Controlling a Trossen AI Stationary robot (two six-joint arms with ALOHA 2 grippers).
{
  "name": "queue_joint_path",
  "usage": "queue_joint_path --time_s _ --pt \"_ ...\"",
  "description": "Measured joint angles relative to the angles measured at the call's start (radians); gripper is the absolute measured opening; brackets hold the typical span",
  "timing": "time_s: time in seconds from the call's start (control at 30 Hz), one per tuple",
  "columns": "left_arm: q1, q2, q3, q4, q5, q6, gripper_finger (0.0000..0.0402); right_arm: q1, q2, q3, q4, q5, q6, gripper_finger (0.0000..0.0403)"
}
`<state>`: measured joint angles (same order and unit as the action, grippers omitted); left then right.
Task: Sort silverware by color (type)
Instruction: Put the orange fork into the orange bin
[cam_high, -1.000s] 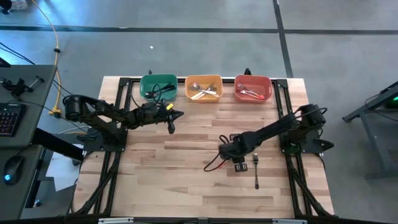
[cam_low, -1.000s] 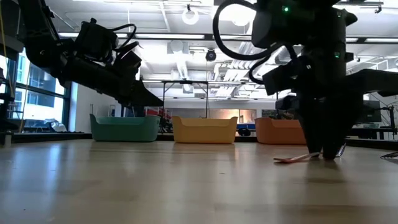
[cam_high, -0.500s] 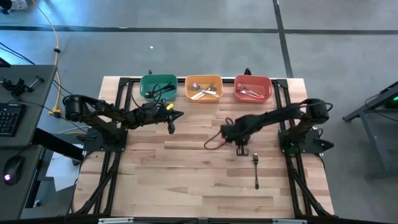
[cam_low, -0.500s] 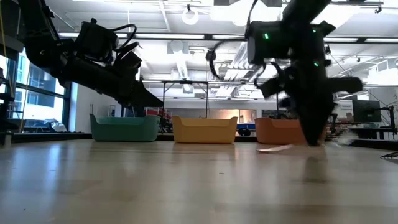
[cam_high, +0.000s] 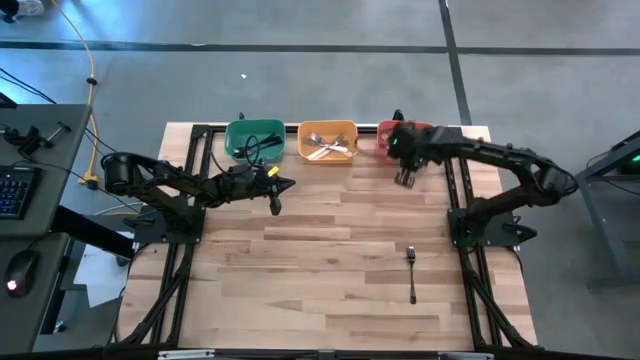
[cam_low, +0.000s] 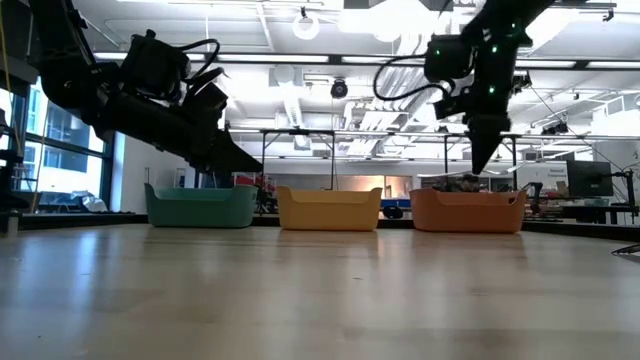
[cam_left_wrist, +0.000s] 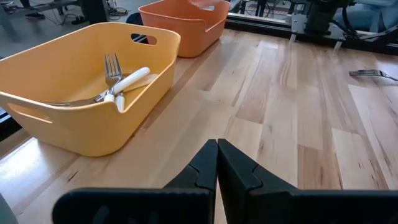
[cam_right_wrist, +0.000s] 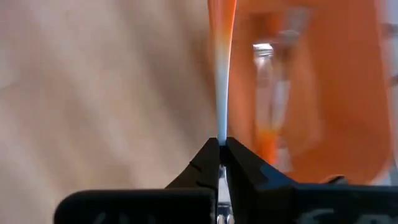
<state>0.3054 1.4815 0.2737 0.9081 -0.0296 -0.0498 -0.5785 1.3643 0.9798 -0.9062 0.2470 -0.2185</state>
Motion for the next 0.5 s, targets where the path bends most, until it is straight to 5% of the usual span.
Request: queue_joint_path --time_s 0.23,0.5 --pt "0.0 0.0 0.0 0.0 0.0 0.0 0.0 -0.255 0.061 0.0 0.207 -0.047 -0.13 0.0" --pt "0.0 0.0 0.0 -0.003 0.0 0.0 0.0 -0.332 0.237 0.0 0.316 -0.107 -0.213 0.0"
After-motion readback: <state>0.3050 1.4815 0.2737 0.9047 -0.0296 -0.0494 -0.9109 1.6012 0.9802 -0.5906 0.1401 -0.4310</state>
